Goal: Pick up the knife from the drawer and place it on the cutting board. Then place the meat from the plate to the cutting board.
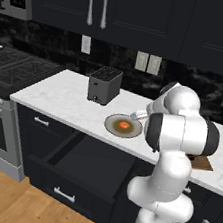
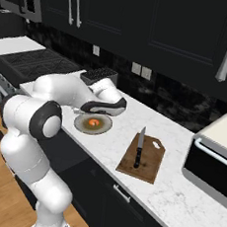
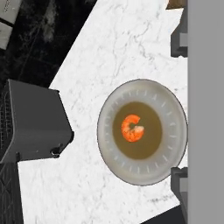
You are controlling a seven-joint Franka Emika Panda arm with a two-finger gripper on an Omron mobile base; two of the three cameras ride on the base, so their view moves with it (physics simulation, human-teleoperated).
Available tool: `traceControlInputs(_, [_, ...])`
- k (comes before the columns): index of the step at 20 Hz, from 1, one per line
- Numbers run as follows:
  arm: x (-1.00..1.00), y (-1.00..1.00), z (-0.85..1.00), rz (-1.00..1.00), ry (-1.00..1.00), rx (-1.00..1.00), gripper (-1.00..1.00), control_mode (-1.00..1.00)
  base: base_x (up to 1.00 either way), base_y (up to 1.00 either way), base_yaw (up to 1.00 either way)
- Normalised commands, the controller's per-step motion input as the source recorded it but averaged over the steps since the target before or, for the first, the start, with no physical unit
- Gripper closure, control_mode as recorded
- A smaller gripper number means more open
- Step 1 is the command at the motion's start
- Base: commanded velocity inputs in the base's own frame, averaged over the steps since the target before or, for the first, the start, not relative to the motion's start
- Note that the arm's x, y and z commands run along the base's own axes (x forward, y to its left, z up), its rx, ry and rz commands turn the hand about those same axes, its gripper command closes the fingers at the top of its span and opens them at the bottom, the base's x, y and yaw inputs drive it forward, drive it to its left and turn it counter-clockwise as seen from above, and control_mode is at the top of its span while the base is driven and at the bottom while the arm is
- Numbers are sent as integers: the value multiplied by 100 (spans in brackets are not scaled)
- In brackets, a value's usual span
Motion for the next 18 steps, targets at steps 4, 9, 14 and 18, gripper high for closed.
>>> traceControlInputs(4, [17, 38, 53, 0, 15, 1, -100, -100, 0, 0, 0])
traceControlInputs(9, [16, 35, 0, 0, 26, 2, -100, -100, 0, 0, 0])
traceControlInputs(14, [44, 42, 6, 0, 33, 3, -100, -100, 0, 0, 0])
traceControlInputs(18, [42, 50, 37, 0, 25, 2, -100, -100, 0, 0, 0])
